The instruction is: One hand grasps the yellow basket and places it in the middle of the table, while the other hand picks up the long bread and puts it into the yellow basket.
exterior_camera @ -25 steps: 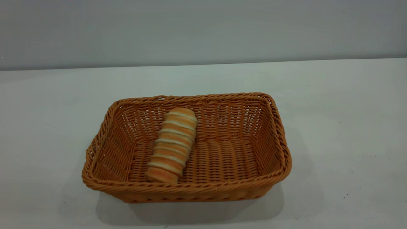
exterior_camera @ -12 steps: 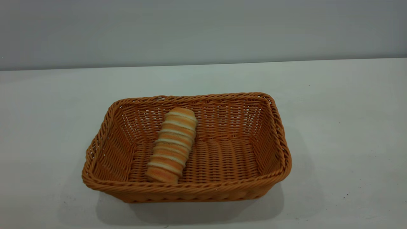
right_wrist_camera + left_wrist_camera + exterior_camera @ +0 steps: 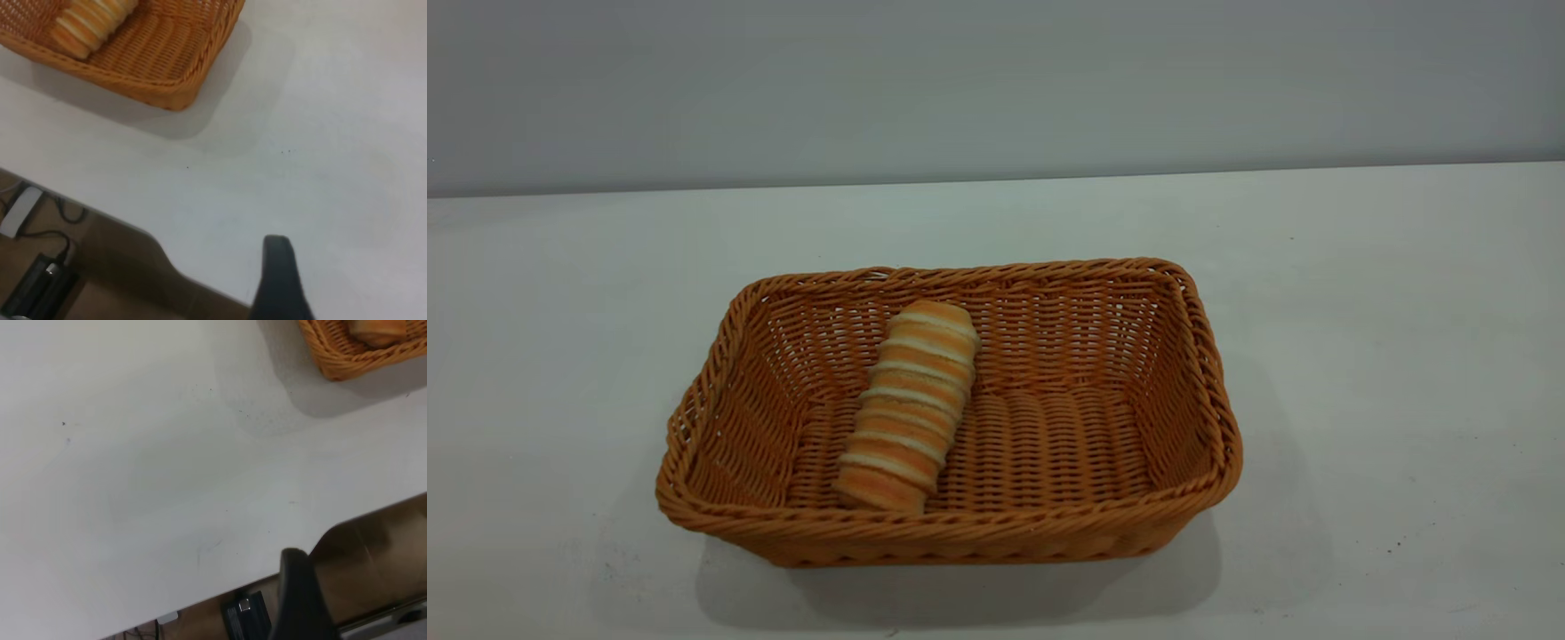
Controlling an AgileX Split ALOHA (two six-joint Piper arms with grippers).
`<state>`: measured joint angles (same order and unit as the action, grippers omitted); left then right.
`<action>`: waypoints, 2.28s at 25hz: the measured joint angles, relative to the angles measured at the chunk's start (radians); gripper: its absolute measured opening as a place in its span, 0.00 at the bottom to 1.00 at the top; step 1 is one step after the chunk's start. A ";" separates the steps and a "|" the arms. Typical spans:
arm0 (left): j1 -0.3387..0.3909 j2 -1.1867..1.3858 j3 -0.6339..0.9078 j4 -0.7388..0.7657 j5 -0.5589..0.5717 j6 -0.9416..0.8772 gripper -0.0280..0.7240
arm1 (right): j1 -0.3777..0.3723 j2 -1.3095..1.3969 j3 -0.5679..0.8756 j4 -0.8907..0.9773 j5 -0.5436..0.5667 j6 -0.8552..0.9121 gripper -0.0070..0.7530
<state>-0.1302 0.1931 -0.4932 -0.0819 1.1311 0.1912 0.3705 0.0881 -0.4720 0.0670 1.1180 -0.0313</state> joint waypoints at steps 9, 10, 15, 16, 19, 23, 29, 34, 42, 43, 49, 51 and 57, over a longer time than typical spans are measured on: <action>0.000 0.000 0.000 0.000 0.000 -0.001 0.74 | 0.000 0.000 0.000 0.000 0.000 0.000 0.73; 0.000 0.000 0.000 0.000 0.000 -0.002 0.74 | 0.000 0.000 0.000 0.000 0.000 0.000 0.73; 0.000 0.000 0.000 0.000 0.000 -0.002 0.74 | 0.000 0.000 0.000 0.000 0.000 0.000 0.73; 0.000 0.000 0.000 0.000 0.000 -0.002 0.74 | 0.000 0.000 0.000 0.000 0.000 0.000 0.73; 0.002 -0.021 0.000 0.000 0.000 -0.002 0.74 | -0.002 0.000 0.000 0.000 0.000 0.000 0.73; 0.040 -0.104 0.000 0.000 0.000 -0.002 0.74 | -0.071 0.000 0.000 0.001 0.000 0.000 0.73; 0.112 -0.211 0.000 0.000 0.007 -0.002 0.74 | -0.267 0.000 0.000 0.002 0.000 0.000 0.73; 0.119 -0.212 0.000 0.000 0.007 -0.003 0.74 | -0.310 0.000 0.000 0.002 0.000 0.000 0.72; 0.119 -0.213 0.000 0.000 0.007 -0.004 0.74 | -0.326 0.000 0.000 0.002 0.000 0.000 0.70; 0.119 -0.213 0.000 0.000 0.007 -0.004 0.74 | -0.332 0.000 0.000 0.002 0.000 0.000 0.70; 0.119 -0.213 0.000 0.000 0.009 -0.004 0.74 | -0.357 0.000 0.000 0.002 0.000 0.000 0.67; 0.119 -0.213 0.000 0.000 0.009 -0.004 0.74 | -0.357 0.000 0.000 0.002 0.000 0.000 0.66; 0.119 -0.213 0.000 0.000 0.009 -0.004 0.74 | -0.357 0.000 0.000 0.002 0.000 0.000 0.63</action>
<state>-0.0107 -0.0200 -0.4932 -0.0819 1.1398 0.1871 0.0132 0.0881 -0.4720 0.0689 1.1180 -0.0313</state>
